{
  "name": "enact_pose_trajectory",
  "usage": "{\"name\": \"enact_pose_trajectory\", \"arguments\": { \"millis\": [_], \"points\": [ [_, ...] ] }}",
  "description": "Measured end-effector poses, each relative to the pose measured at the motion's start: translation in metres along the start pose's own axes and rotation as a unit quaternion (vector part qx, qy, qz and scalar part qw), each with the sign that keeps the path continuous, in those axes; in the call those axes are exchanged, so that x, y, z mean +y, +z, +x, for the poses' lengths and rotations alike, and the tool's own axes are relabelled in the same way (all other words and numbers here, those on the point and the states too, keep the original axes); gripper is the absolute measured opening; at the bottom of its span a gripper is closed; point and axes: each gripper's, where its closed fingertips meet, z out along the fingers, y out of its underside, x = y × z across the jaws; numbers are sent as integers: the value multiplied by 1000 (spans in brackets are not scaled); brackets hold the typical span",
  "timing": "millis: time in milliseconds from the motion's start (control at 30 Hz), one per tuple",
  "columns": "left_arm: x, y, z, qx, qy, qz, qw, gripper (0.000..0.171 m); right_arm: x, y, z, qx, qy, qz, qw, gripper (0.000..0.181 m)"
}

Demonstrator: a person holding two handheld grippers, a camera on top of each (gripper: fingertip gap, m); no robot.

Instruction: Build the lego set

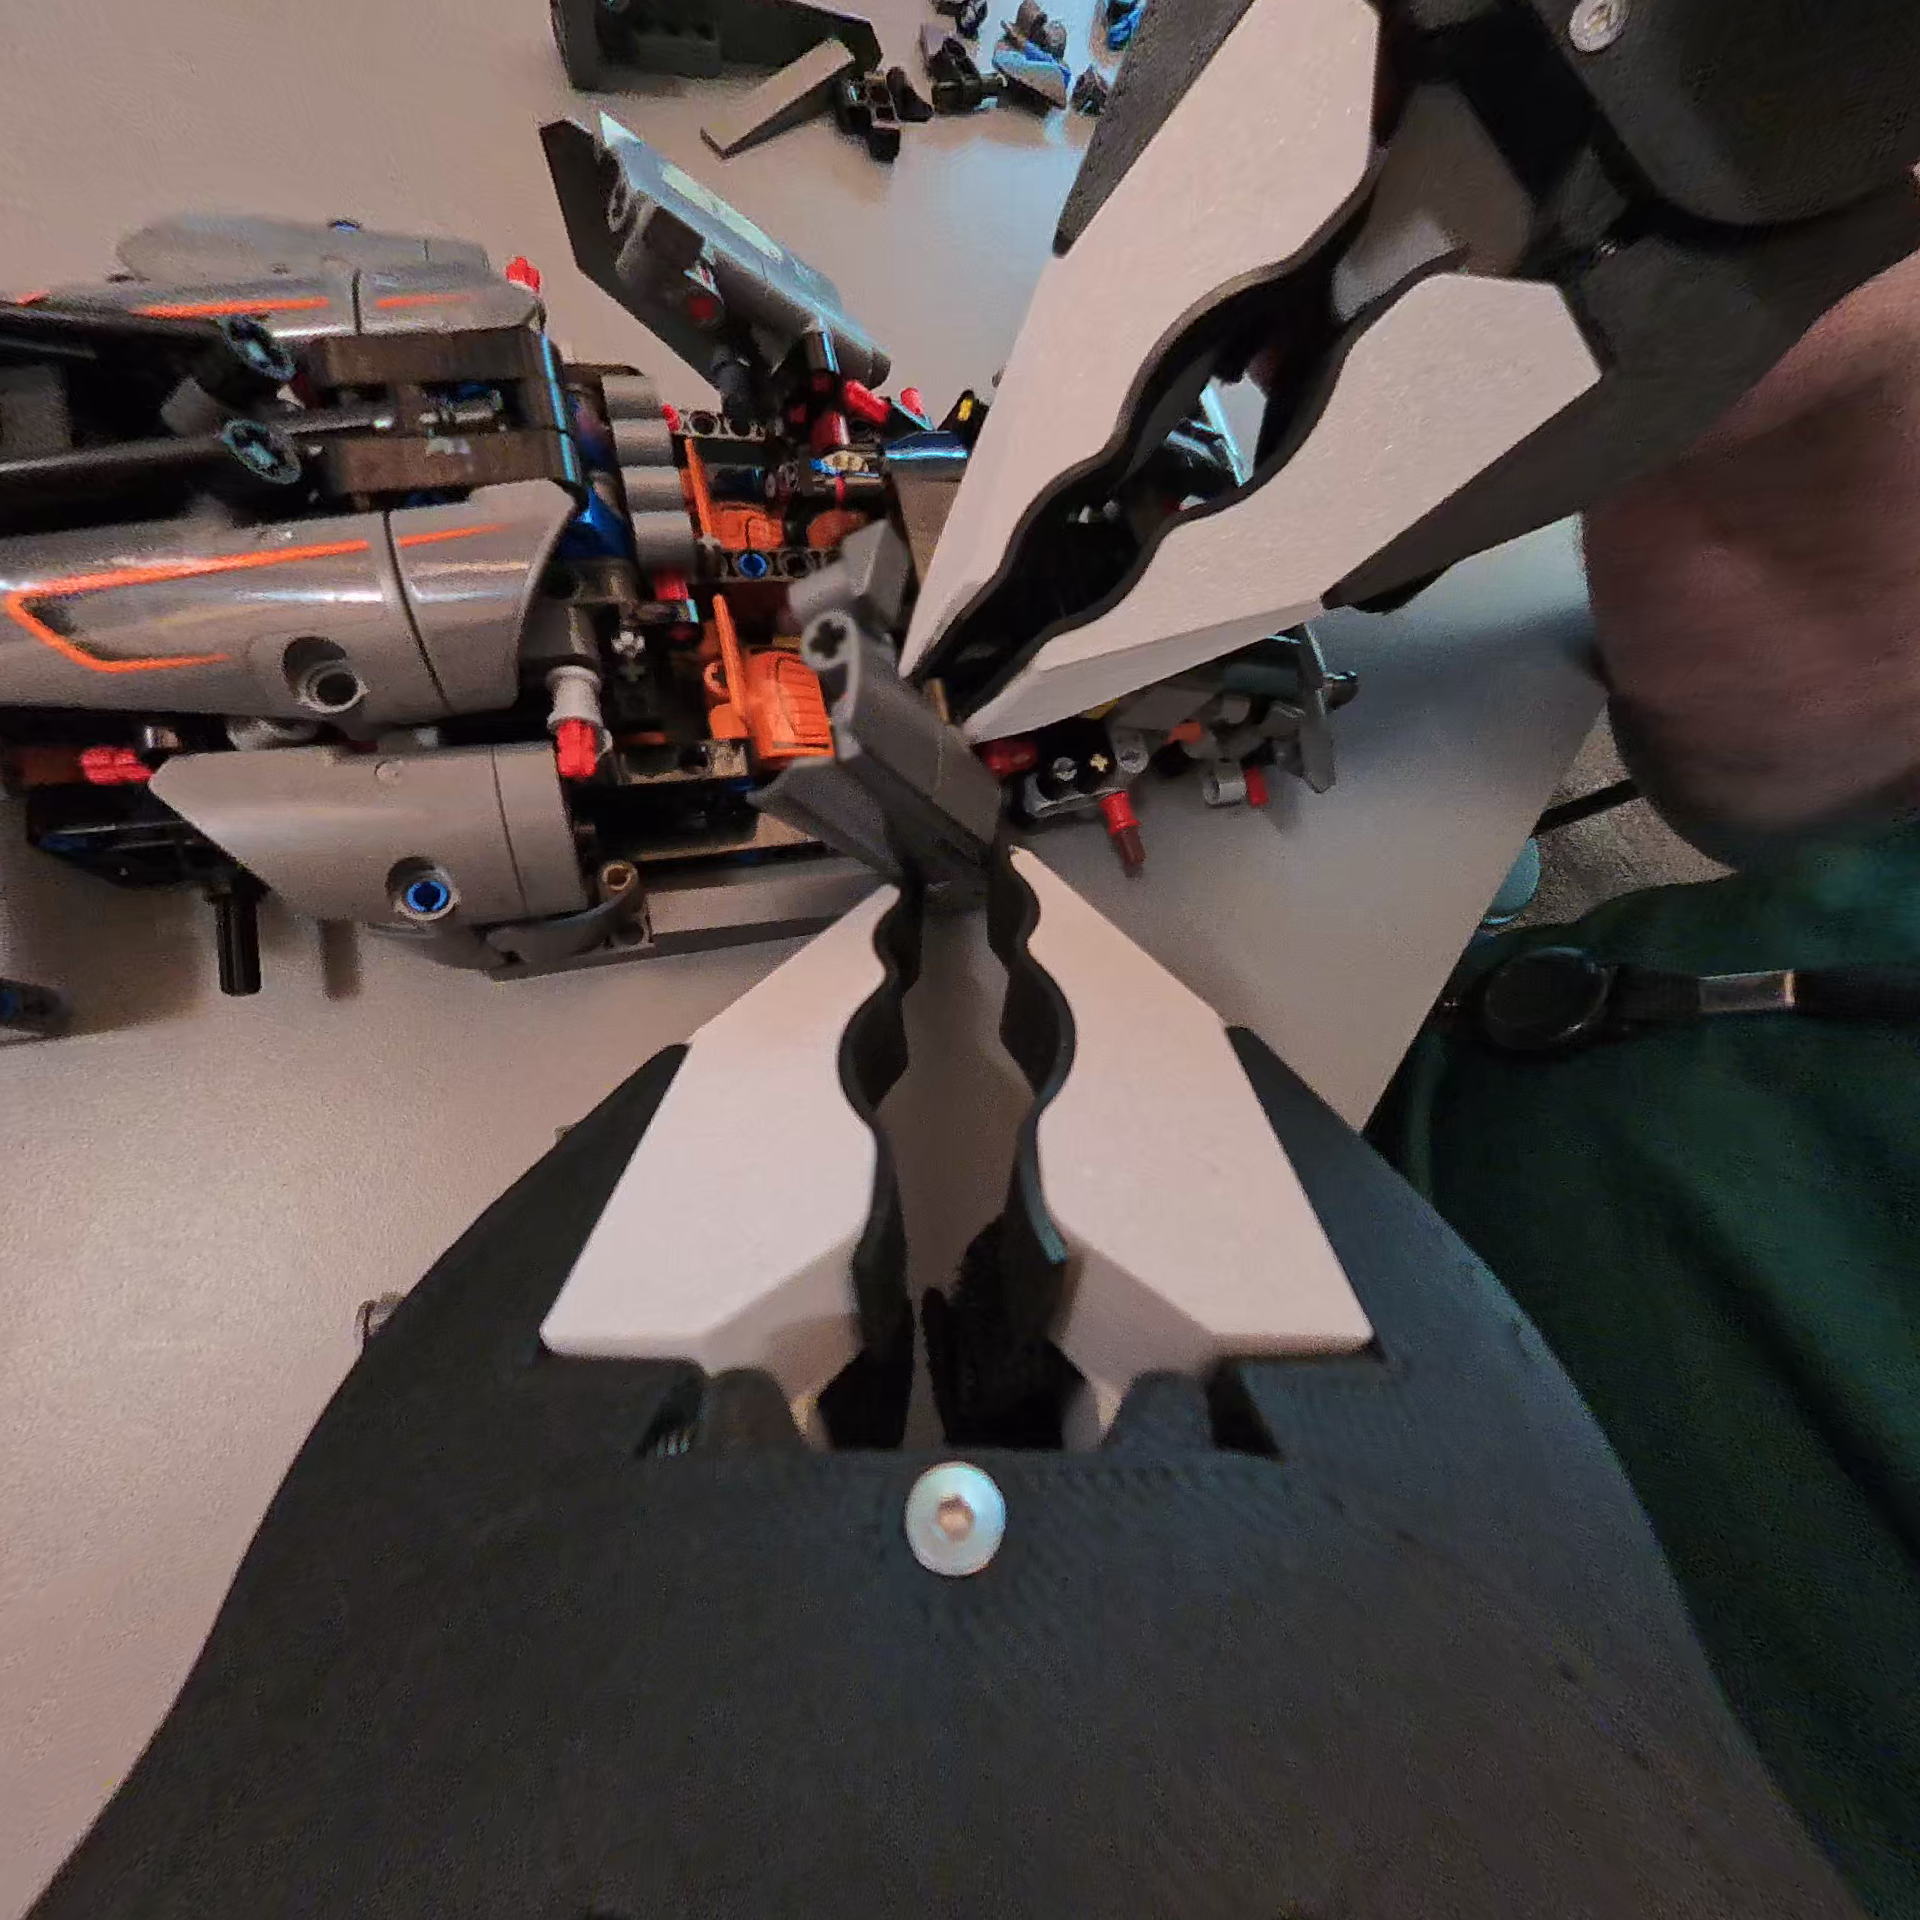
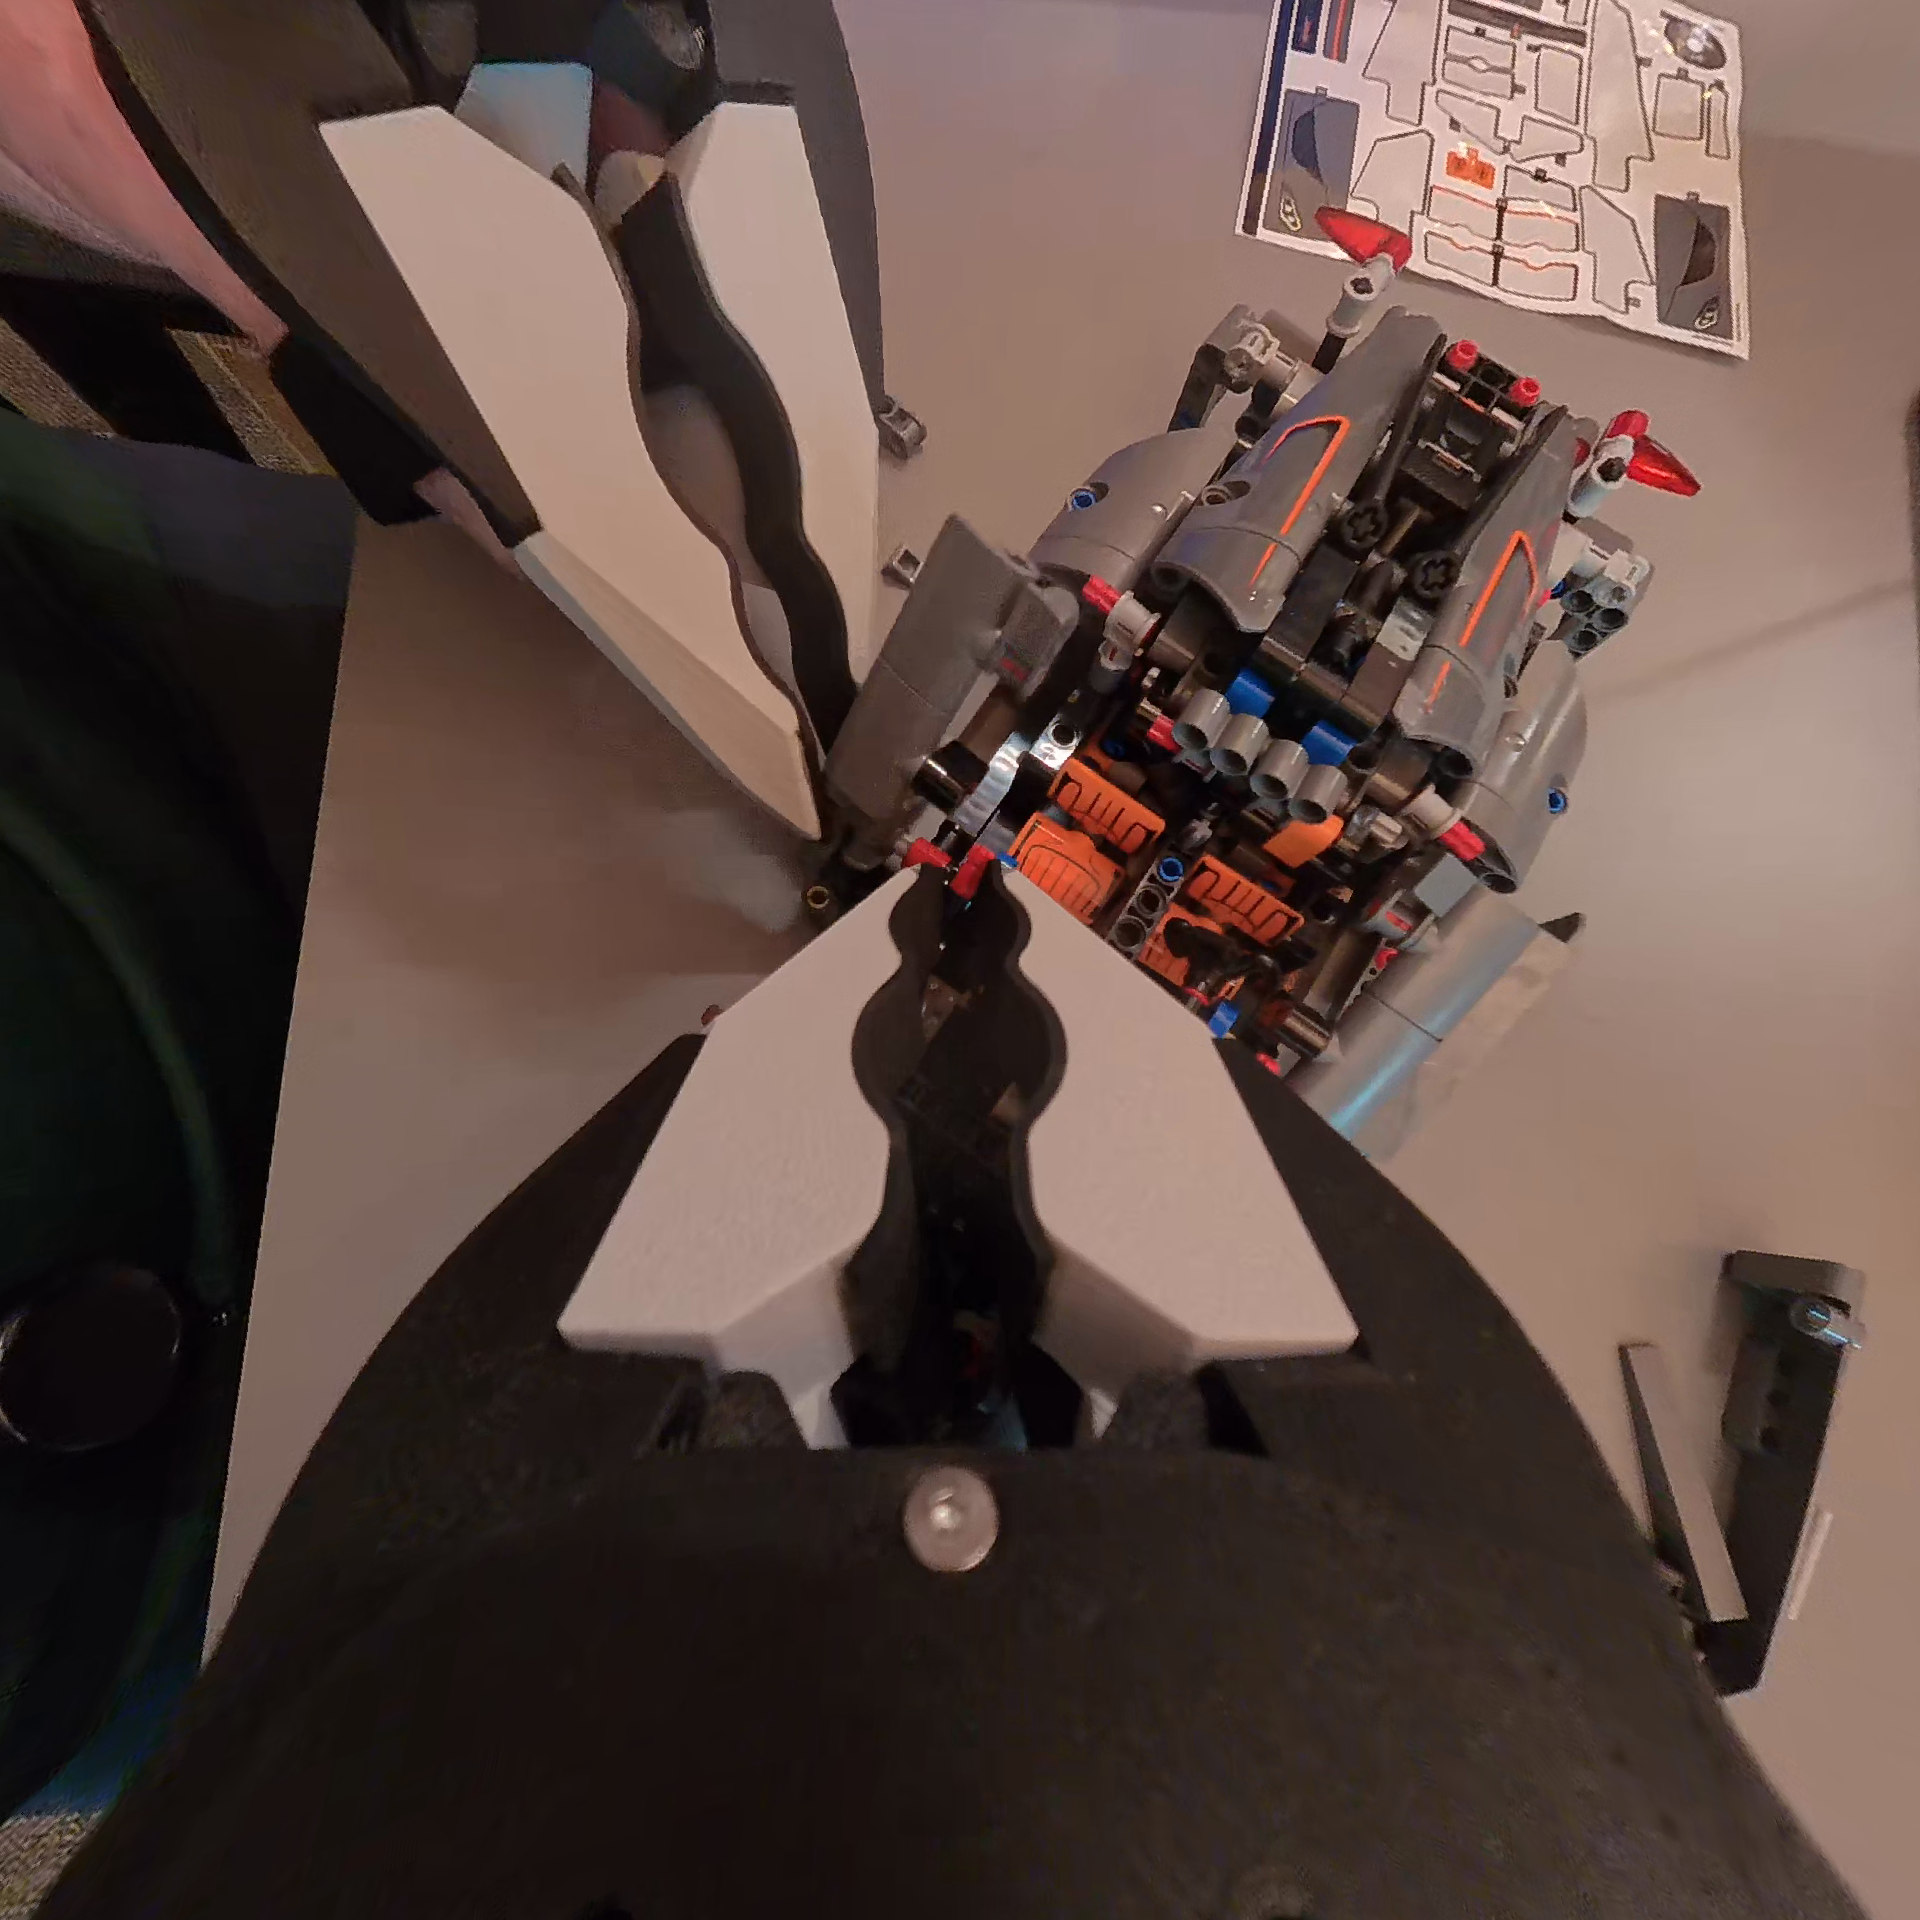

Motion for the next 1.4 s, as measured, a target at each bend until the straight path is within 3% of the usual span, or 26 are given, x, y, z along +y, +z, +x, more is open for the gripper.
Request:
{"name": "enact_pose_trajectory", "arguments": {
  "millis": [200, 267, 467, 667, 867, 1133, 1400],
  "points": [
    [2, 3, 1, -4, -10, 23, 1000, 13, -4, 2, -4, -5, 4, 3, 1000, 6],
    [7, 6, 0, -3, -32, 23, 999, 25, -3, 3, -5, -4, 3, 3, 1000, 7],
    [5, 11, 5, 32, -81, 44, 995, 23, -2, 2, -6, -2, 5, 2, 1000, 6],
    [2, 9, 10, 9, -40, 56, 998, 29, -5, 0, -7, -6, 3, 14, 1000, 6],
    [6, -7, 9, 34, -22, 67, 997, 29, -4, -7, -7, 6, 0, 22, 1000, 6],
    [-3, -13, -2, 48, 37, 87, 994, 31, -12, -14, -31, 23, 37, 1, 999, 23],
    [-7, -5, 1, 116, 87, 70, 987, 32, -3, 3, -25, 122, 88, -53, 987, 28]
  ]
}}
